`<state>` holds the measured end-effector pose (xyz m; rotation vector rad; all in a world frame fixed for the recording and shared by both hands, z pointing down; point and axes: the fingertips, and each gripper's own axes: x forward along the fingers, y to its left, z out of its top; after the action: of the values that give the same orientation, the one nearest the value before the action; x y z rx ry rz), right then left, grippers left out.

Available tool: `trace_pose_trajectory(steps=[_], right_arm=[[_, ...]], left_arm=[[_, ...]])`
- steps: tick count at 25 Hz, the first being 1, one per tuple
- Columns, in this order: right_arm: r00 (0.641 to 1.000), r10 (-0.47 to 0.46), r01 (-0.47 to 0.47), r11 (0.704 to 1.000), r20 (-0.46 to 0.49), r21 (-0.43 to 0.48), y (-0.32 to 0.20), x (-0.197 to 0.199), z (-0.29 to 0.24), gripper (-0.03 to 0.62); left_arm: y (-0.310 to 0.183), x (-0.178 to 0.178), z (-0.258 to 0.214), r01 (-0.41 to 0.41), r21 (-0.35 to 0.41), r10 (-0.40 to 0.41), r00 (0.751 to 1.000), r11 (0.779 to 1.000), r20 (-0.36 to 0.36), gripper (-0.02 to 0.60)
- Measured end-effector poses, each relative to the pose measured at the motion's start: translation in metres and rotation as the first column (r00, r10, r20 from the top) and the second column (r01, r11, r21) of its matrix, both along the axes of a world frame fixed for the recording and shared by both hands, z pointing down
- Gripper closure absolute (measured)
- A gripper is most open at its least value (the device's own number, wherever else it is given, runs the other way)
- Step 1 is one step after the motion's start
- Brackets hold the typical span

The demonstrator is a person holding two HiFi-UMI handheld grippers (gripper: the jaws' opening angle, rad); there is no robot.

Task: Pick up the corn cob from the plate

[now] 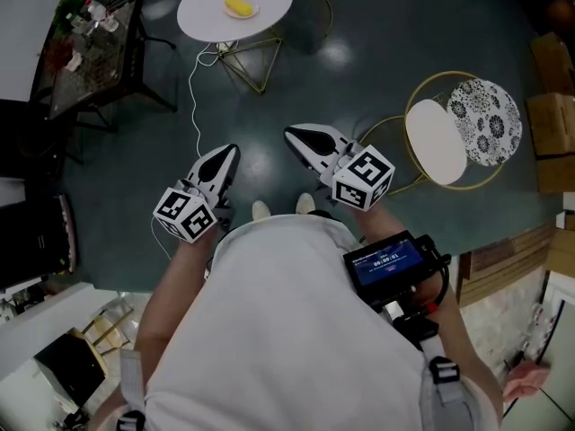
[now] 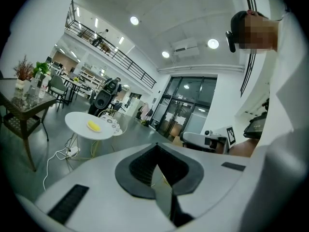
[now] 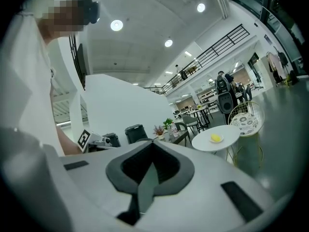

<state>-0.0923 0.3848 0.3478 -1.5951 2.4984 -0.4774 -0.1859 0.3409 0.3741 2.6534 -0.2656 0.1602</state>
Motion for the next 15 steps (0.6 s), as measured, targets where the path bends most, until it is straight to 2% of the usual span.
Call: trace_pose_trajectory(steps=[6,15], right_arm=[[1.000,-0.010,0.010,1.000,0.007,-0.009,-0.005,0.029,0.007,0.591],[1.000,-0.022,0.022,1.000,0.005,-0.023,-0.005,0.022,0.011,0.591]], left_arm=[[-0.004,0.026,0.003,0.024,0.001,-0.024,1.000,1.000,0.007,0.577],[-0.004,0.021,0.004,0.037,0.001,-0.037,0.999,0.999,0.007,0.577]])
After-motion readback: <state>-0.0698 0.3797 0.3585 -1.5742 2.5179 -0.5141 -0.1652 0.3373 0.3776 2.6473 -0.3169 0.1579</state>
